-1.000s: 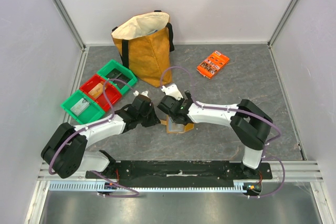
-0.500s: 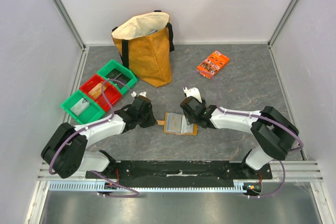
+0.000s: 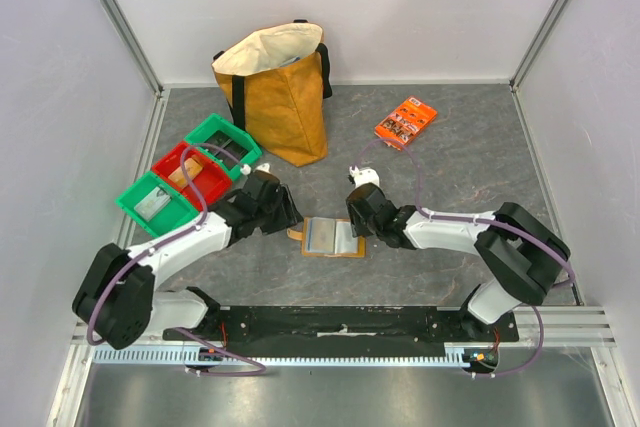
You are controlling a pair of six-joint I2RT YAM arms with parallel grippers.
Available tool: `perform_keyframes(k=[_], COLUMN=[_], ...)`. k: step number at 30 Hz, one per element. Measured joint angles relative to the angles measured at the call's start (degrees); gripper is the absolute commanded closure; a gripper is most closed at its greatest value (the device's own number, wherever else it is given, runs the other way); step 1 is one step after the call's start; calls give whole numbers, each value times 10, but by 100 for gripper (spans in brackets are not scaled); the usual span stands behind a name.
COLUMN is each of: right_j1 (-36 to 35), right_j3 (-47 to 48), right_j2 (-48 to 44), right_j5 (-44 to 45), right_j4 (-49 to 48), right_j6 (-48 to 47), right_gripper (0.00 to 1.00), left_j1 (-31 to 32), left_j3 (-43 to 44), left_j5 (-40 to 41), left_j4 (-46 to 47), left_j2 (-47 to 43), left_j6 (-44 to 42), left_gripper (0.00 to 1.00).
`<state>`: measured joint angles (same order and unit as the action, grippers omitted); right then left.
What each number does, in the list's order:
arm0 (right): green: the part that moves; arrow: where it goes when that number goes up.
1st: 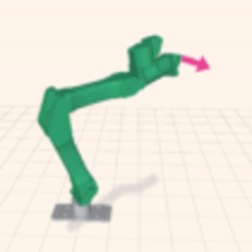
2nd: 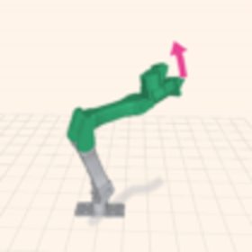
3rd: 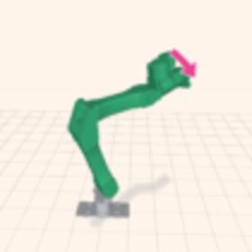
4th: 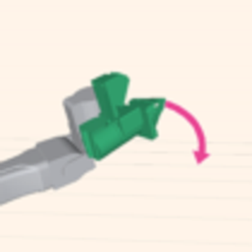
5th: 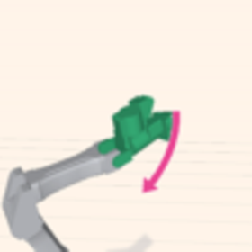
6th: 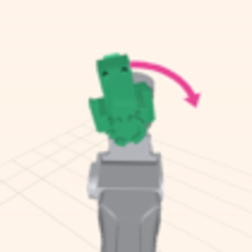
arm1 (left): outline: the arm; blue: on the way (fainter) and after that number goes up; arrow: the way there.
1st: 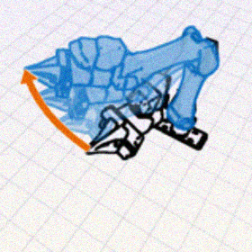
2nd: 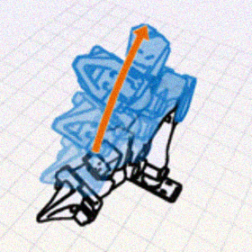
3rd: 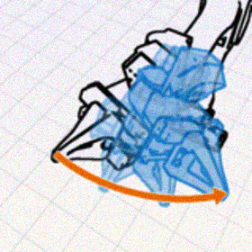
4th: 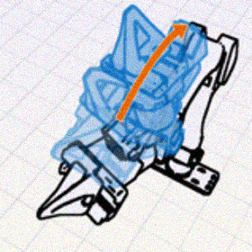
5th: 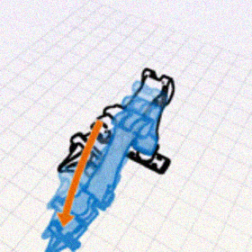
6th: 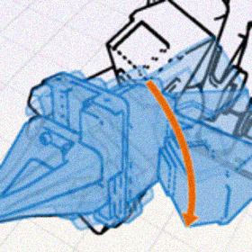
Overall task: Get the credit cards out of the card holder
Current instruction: Open the card holder at the center of the board, then remove the credit card from the card holder.
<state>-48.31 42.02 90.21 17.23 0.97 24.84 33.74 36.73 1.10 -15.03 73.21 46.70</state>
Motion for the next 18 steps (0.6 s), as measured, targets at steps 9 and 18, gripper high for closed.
perform_keyframes(k=[9,18], right_j1=[0,0], right_j3=[0,0], right_j2=[10,14], right_j5=[-10,-9], right_j4=[-19,-26], right_j6=[-3,-4], right_gripper=[56,57], left_j1=[11,34], left_j3=[86,97], left_j5=[-51,-100], left_j4=[-46,-33], left_j2=[-41,26], left_j6=[-5,-1], left_gripper=[33,35])
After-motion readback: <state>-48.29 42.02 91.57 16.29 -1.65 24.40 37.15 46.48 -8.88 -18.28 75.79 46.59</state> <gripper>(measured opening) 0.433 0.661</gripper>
